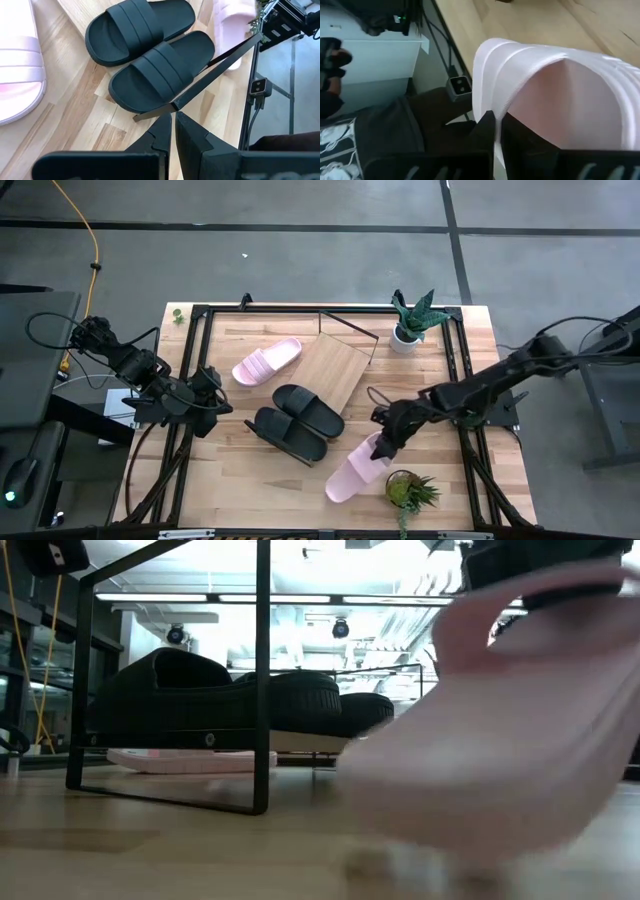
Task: Pick and place slides into the shelf
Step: Put the bottom pink slipper on the shelf
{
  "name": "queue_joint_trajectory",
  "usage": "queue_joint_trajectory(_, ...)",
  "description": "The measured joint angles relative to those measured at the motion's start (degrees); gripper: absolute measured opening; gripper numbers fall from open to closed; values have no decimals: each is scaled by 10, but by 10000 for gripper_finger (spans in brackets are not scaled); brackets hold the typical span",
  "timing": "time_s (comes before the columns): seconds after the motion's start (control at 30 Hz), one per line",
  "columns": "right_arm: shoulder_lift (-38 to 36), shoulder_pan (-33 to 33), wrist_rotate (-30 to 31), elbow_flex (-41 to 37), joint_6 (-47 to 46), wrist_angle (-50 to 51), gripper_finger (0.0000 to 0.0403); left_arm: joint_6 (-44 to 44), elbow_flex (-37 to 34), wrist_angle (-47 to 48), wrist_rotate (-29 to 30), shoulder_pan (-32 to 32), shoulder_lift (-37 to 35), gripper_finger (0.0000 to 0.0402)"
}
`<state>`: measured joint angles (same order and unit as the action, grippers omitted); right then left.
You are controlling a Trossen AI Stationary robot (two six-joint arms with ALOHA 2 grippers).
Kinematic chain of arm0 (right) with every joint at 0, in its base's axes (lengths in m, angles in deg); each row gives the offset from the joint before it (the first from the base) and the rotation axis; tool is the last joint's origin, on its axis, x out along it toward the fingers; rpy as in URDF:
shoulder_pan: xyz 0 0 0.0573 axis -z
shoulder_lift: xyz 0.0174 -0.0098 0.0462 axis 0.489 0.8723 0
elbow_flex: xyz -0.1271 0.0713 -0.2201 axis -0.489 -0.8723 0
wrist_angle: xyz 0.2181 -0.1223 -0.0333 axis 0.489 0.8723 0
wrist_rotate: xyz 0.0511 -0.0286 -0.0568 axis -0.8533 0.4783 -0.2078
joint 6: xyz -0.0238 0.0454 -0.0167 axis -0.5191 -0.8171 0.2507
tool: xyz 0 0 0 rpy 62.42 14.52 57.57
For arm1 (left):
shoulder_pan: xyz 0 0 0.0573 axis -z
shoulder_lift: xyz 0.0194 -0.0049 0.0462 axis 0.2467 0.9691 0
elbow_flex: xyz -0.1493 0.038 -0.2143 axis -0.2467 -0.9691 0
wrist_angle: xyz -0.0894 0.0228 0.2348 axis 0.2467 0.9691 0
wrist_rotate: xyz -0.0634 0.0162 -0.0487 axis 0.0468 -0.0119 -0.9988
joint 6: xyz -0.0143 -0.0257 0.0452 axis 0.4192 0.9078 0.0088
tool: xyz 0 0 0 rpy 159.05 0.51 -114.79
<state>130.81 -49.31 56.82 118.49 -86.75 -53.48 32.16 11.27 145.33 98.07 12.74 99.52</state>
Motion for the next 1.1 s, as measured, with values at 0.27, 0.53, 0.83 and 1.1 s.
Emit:
queue_joint_trajectory(0.27,-126,0,28,0,-1,55,0,0,0,4,-13,0,0,14)
queue_joint_trajectory(0.53,-226,0,154,0,-18,86,0,0,0,12,-15,0,0,14)
queue_joint_trajectory(0.83,-230,11,326,0,-46,103,0,0,0,17,-15,0,0,14)
queue_joint_trajectory(1.1,-174,39,427,0,-86,49,0,-4,0,17,-14,0,0,14)
